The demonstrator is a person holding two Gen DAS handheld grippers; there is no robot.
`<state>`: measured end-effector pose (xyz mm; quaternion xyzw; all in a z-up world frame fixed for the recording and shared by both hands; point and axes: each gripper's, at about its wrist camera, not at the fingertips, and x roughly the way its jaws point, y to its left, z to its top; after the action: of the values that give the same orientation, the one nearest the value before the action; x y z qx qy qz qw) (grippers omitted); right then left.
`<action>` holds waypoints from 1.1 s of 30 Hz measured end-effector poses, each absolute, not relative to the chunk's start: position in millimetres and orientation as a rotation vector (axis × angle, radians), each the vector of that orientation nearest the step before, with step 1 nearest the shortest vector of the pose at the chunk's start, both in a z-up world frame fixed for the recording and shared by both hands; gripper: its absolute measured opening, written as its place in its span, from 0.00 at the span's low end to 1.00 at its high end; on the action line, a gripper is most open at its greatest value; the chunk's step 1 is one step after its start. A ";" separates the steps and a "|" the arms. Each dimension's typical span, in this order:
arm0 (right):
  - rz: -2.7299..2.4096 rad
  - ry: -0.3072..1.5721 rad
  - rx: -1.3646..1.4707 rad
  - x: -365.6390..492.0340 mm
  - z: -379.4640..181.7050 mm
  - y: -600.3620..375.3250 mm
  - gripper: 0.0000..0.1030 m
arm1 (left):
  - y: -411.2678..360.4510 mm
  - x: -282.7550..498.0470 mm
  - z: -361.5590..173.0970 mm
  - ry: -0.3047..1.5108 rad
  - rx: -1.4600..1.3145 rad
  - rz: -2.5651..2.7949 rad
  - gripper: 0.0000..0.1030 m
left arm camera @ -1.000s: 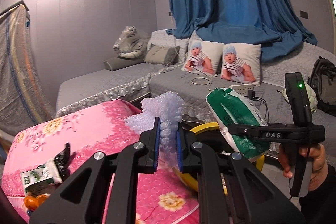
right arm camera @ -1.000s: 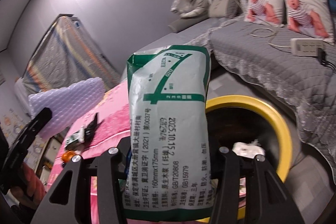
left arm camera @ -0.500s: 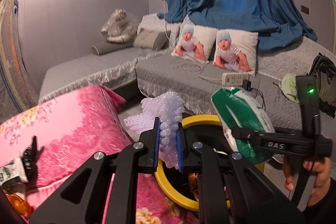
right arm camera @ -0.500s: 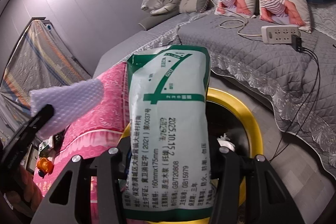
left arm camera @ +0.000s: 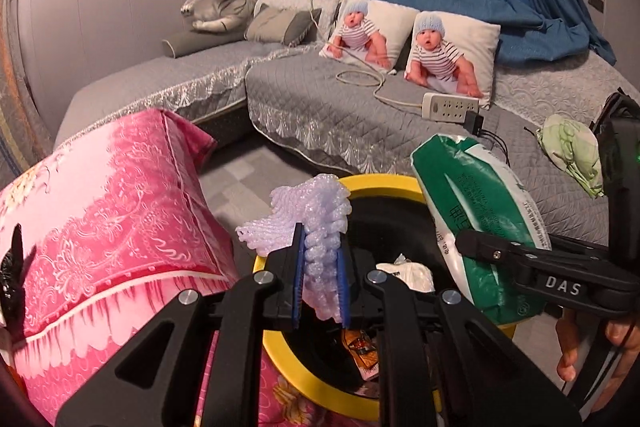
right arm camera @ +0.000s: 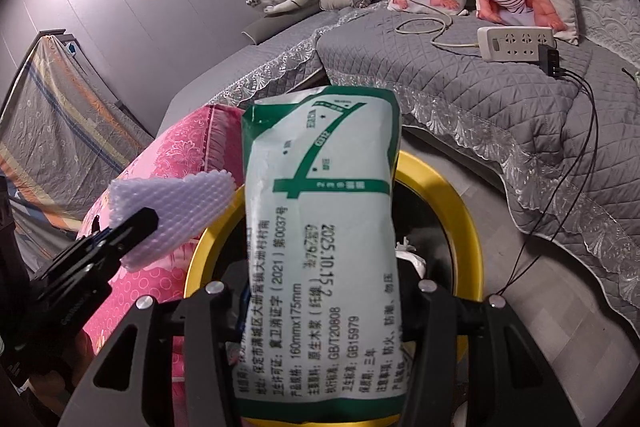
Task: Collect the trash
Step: 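Carry the wipe pack and foam net over the yellow bin and open both tools, then grasp the orange peel on the bed with the right tool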
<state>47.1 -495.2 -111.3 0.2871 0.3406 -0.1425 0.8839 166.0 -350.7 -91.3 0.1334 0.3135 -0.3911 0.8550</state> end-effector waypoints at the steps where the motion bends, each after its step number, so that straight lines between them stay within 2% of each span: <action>1: -0.297 0.710 0.598 47.4 -111.3 -495.2 0.48 | -351.8 166.6 -91.7 0.661 0.280 -0.823 0.13; 2: -0.302 0.711 0.595 47.8 -110.8 -496.2 0.52 | -351.8 167.9 -92.2 0.664 0.280 -0.818 0.14; 3: -0.310 0.708 0.594 47.7 -110.6 -497.3 0.56 | -350.9 169.3 -92.1 0.666 0.275 -0.814 0.22; 4: -0.326 0.706 0.596 47.0 -110.1 -498.6 0.59 | -349.5 170.5 -91.3 0.665 0.268 -0.807 0.45; 6: -0.354 0.692 0.606 43.3 -108.7 -503.7 0.65 | -343.9 172.2 -87.3 0.643 0.245 -0.785 0.73; 9: -0.384 0.673 0.606 37.8 -104.9 -509.3 0.65 | -338.0 174.3 -82.7 0.638 0.226 -0.784 0.74; 16: -0.390 0.610 0.597 26.3 -89.7 -508.8 0.68 | -312.7 187.1 -72.6 0.652 0.166 -0.734 0.84; 21: -0.322 0.560 0.568 27.1 -75.6 -494.5 0.68 | -277.3 189.1 -50.9 0.627 0.132 -0.707 0.85; 28: -0.095 0.522 0.464 45.2 -49.2 -444.3 0.68 | -174.2 178.8 -16.7 0.542 0.107 -0.625 0.89; 33: 0.272 0.585 0.311 87.0 -32.2 -357.2 0.68 | -80.7 163.0 -6.1 0.470 0.100 -0.459 0.90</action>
<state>87.0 -357.2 -32.2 0.1522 0.2863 0.1330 0.9366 163.0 -80.7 -6.1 0.0493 0.2309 -0.2251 0.9453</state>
